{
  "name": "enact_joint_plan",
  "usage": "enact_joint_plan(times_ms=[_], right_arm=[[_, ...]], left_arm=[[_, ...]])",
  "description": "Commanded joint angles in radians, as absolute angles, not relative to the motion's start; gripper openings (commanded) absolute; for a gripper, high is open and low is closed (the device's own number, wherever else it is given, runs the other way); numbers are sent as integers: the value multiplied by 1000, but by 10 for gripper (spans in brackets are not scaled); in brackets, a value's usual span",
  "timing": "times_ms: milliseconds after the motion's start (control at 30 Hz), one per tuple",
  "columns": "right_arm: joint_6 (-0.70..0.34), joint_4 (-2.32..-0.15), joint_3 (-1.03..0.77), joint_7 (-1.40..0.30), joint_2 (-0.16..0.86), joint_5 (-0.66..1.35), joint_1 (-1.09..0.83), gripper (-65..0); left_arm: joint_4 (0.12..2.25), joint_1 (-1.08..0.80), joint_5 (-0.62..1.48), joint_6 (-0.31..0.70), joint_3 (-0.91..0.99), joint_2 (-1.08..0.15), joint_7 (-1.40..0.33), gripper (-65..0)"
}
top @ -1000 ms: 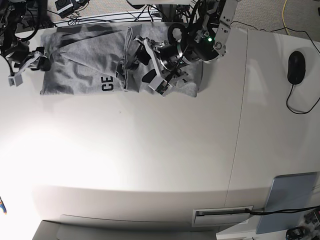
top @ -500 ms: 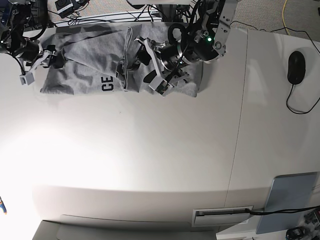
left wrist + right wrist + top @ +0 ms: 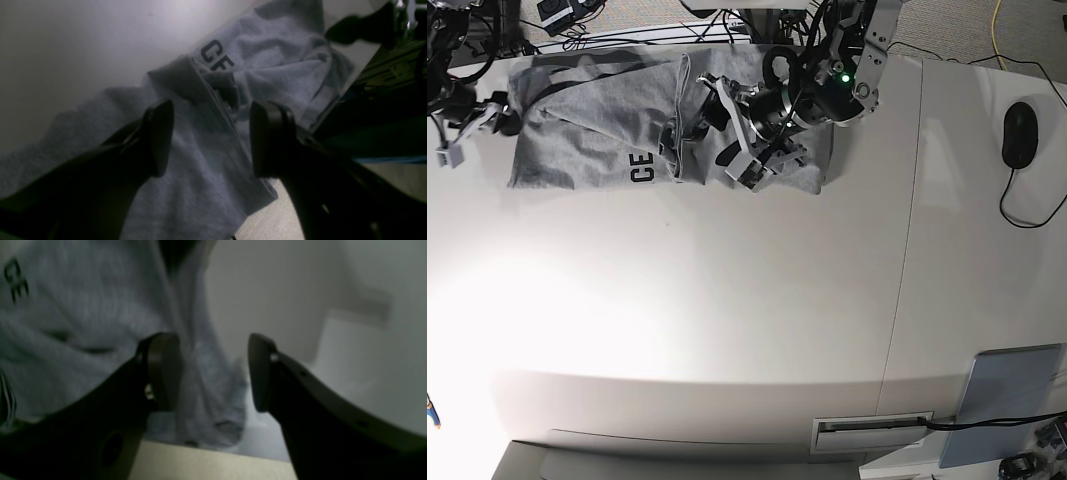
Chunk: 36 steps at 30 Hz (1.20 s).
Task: Fold the T-shirt properly
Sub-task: 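Grasp the strip's end with the right gripper and lift it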
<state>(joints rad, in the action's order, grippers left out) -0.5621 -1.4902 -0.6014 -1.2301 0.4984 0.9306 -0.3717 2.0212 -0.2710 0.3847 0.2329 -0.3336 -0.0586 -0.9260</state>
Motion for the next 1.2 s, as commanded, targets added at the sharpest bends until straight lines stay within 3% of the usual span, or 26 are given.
enact_joint_plan(times_ms=[0,633,700,900,1167], right_arm=[[-565,-1503,-594,-1219,523,946,-369,-330],[-532,-1503,-398,-1223,475,953,-368,-331],[-546,-1503,-398,-1221,474,953,-368,-371],[-584,-1503,-398,-1198,474,952,-368,-635],[-584,-1504,-482,-1126,521,908,-352,-650]], left_arm=[[2041,-266,395,237,-337,-52,-907,-281],[2041,-266,395,237,-337,-53,-908,-281],[2041,-266,395,237,-337,-53,-908,-281],[2041,-266,394,237,-337,-53,-908,-281],[2041,-267,324,229,-337,-54,-909,-281]])
